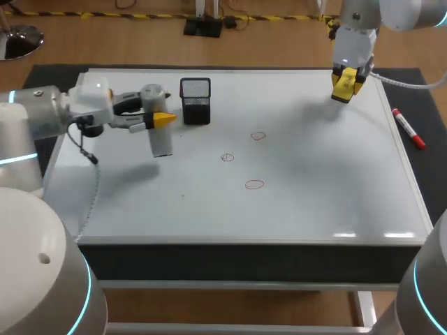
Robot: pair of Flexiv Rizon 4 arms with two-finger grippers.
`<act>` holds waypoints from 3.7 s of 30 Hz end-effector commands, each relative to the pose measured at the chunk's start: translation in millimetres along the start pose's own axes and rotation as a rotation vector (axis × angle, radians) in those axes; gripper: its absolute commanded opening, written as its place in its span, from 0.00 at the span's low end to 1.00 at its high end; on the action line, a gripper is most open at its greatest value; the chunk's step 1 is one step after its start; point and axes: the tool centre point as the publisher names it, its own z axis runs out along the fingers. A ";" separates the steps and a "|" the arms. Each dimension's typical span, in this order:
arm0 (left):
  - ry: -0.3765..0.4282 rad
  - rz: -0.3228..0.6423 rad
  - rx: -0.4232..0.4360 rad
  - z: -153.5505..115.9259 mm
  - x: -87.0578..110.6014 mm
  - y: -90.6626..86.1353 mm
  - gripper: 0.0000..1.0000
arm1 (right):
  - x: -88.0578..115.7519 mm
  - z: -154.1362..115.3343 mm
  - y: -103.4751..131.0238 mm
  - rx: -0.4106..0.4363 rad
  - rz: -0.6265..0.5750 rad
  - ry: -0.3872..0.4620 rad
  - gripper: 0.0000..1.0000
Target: Pick up the inspection probe, press it on each red-marked spot on the whiteboard one by one, put down the probe, pick up the eraser, and wipe off all the red marks.
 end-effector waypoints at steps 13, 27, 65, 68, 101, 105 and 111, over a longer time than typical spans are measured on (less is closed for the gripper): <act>-0.129 -0.008 -0.021 -73.6 -12.6 -2.0 0.00 | 0.6 -1.3 -0.7 0.001 -0.002 0.003 0.00; -0.138 -0.014 -0.033 -75.3 -13.3 -1.5 0.00 | 0.6 -1.3 -0.7 0.001 -0.002 0.003 0.00; -0.138 -0.014 -0.033 -75.3 -13.3 -1.5 0.00 | -95.4 8.2 327.2 0.058 -0.566 0.012 0.00; -0.138 -0.014 -0.033 -75.3 -13.3 -1.5 0.00 | -109.3 13.6 340.2 0.043 -0.580 0.007 0.00; -0.138 -0.014 -0.033 -75.3 -13.3 -1.5 0.00 | -170.9 59.5 366.3 -0.023 -0.701 0.024 0.00; -0.138 -0.014 -0.033 -75.3 -13.3 -1.5 0.00 | -170.6 64.5 363.7 -0.026 -0.697 0.030 0.00; -0.138 -0.014 -0.033 -75.3 -13.3 -1.5 0.00 | -168.7 72.5 358.8 -0.014 -0.679 0.047 0.00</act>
